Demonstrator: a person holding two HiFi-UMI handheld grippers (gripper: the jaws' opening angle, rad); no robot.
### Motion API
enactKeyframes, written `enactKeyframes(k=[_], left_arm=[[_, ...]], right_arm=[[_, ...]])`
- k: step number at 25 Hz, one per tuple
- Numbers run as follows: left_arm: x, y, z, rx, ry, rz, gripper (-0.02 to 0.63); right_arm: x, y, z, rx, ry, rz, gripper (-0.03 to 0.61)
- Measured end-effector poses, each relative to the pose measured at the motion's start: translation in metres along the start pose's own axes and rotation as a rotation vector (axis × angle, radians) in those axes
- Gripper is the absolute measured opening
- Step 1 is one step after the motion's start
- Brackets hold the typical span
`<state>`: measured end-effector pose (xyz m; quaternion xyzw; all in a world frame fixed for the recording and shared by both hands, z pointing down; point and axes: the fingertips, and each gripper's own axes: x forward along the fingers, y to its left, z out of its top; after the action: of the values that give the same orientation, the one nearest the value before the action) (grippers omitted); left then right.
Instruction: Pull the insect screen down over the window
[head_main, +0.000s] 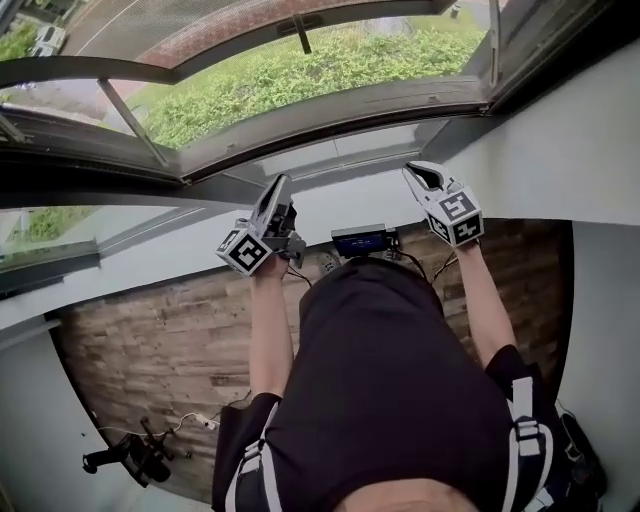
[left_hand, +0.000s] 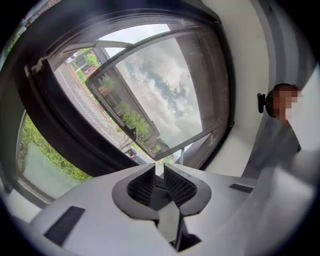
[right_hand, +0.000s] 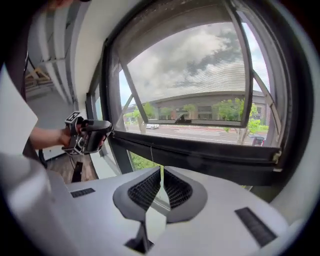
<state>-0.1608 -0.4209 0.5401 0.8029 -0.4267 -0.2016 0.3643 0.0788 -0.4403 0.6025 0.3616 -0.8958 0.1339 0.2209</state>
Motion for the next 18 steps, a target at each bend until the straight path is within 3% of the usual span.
enactKeyframes(k=[4,9,18], left_arm=[[-0.002,-0.017,0.009,0.052,-0.007,0.000,0.046],[-0.006,-0.061,0.026,0.098,-0.073,-0.038,0.046],[-0.031,-0.100,-0.004,0.032,-0.158,0.038,0.044]], right_arm=[[-0.017,-0.017,0.012,0.085,-0.083,-0.012,0.023],[-0.025,-0.014,0.010,0.091,-0.112,0.016,0.023],[-0.032,0.000,-0.005,0.210,-0.163,0.178,0.021]])
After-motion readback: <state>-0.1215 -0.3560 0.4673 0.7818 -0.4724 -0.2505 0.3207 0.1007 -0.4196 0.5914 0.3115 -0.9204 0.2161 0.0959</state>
